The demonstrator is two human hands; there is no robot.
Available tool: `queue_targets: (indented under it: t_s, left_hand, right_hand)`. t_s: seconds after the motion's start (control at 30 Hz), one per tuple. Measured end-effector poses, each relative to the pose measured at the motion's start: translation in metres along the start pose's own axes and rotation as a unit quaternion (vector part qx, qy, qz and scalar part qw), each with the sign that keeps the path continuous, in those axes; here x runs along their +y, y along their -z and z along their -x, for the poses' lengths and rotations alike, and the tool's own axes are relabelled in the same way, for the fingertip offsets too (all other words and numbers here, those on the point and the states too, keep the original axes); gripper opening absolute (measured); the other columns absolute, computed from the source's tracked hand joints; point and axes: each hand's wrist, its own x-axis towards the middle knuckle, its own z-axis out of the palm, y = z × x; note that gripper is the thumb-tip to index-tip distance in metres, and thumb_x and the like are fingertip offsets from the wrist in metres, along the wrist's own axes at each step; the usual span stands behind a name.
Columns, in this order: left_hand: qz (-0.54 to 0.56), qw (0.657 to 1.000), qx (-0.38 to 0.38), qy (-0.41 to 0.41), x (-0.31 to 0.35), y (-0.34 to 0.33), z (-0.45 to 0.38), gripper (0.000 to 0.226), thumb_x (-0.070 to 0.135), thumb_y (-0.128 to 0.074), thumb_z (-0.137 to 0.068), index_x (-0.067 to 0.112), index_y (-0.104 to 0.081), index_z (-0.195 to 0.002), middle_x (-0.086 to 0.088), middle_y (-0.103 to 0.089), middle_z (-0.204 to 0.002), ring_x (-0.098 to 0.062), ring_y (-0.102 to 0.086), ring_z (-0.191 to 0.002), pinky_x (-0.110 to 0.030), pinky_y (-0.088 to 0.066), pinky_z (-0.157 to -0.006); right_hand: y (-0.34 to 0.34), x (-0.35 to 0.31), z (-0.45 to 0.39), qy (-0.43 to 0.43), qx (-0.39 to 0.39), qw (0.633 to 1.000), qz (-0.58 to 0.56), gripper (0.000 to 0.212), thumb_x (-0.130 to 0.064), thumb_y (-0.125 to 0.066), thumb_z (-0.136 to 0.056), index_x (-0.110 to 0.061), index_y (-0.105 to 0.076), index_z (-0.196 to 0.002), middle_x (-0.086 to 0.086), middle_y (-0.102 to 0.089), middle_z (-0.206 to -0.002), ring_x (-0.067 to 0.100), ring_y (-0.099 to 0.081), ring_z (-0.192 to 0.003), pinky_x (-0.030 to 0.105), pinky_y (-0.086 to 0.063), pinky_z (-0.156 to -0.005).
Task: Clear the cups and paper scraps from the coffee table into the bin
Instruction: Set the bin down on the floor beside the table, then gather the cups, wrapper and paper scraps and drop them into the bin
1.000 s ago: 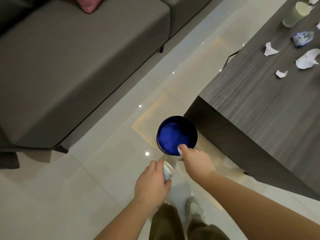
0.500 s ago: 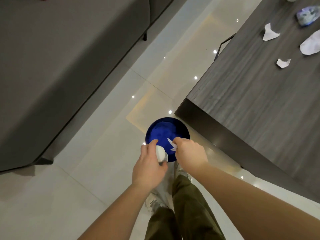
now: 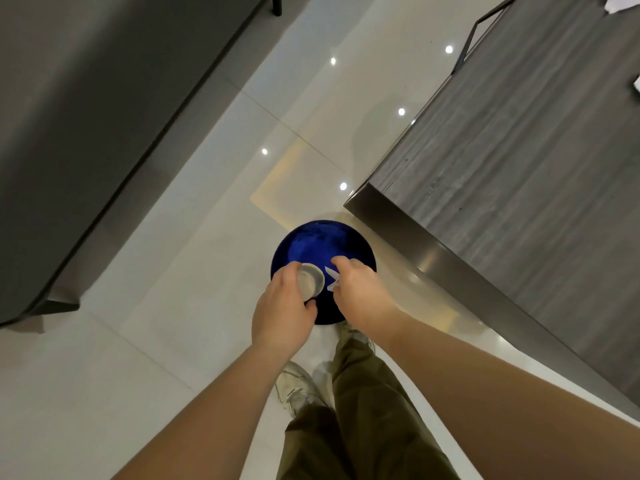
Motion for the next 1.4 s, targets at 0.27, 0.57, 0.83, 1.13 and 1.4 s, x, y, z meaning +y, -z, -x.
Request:
queue_targets:
  t_s: [0.27, 0.57, 0.83, 1.13, 1.4]
  left_hand:
    - [0.010, 0.998, -0.040, 0.041, 0.006, 0.006, 0.001, 0.057, 0.023, -0.058, -0.089, 0.025, -0.033, -0.140, 0.001, -0.040, -0.141, -0.019, -0.052, -0.116, -0.038, -0.050, -0.090]
    - [-0.043, 0.998, -0.047, 0.008, 0.041, 0.059, -0.001, 0.053, 0.024, -0.058, -0.088, 0.026, -0.038, -0.138, 0.002, -0.042, -0.140, -0.019, -0.051, -0.117, -0.038, -0.049, -0.088]
    - [-0.087, 0.991, -0.048, -0.089, 0.092, 0.088, 0.030, 0.052, 0.027, -0.056, -0.089, 0.028, -0.037, -0.138, 0.007, -0.043, -0.140, -0.016, -0.051, -0.117, -0.035, -0.050, -0.088]
    - [-0.169, 0.962, -0.058, -0.206, 0.132, 0.099, 0.076, 0.049, 0.031, -0.055, -0.091, 0.032, -0.036, -0.136, 0.013, -0.042, -0.136, -0.010, -0.052, -0.112, -0.033, -0.053, -0.082]
    - [-0.177, 0.944, -0.058, -0.271, 0.191, 0.074, 0.074, 0.051, 0.034, -0.055, -0.091, 0.037, -0.032, -0.136, 0.016, -0.043, -0.136, -0.011, -0.053, -0.112, -0.031, -0.048, -0.081]
  right_hand:
    - [0.009, 0.013, 0.012, 0.012, 0.002, 1.000, -0.002, 0.047, -0.021, -0.059, -0.087, -0.013, -0.047, -0.132, 0.006, -0.050, -0.133, 0.024, -0.048, -0.119, 0.034, -0.044, -0.099]
    - [0.062, 0.010, 0.046, -0.022, -0.003, 1.000, -0.016, 0.038, -0.025, -0.054, -0.091, -0.019, -0.050, -0.128, 0.004, -0.055, -0.124, 0.023, -0.056, -0.106, 0.031, -0.050, -0.088]
    - [0.110, 0.004, 0.096, -0.051, 0.062, 0.997, -0.016, 0.043, -0.033, -0.052, -0.093, -0.021, -0.048, -0.134, 0.002, -0.053, -0.126, 0.025, -0.058, -0.108, 0.036, -0.051, -0.085]
    - [0.121, 0.034, 0.180, -0.099, 0.128, 0.987, -0.021, 0.042, -0.035, -0.052, -0.093, -0.024, -0.047, -0.133, 0.000, -0.054, -0.124, 0.024, -0.059, -0.106, 0.039, -0.053, -0.085]
    - [0.152, 0.097, 0.215, -0.125, 0.177, 0.976, 0.010, 0.035, -0.036, -0.051, -0.091, -0.026, -0.051, -0.125, -0.001, -0.055, -0.115, 0.024, -0.059, -0.101, 0.037, -0.051, -0.078]
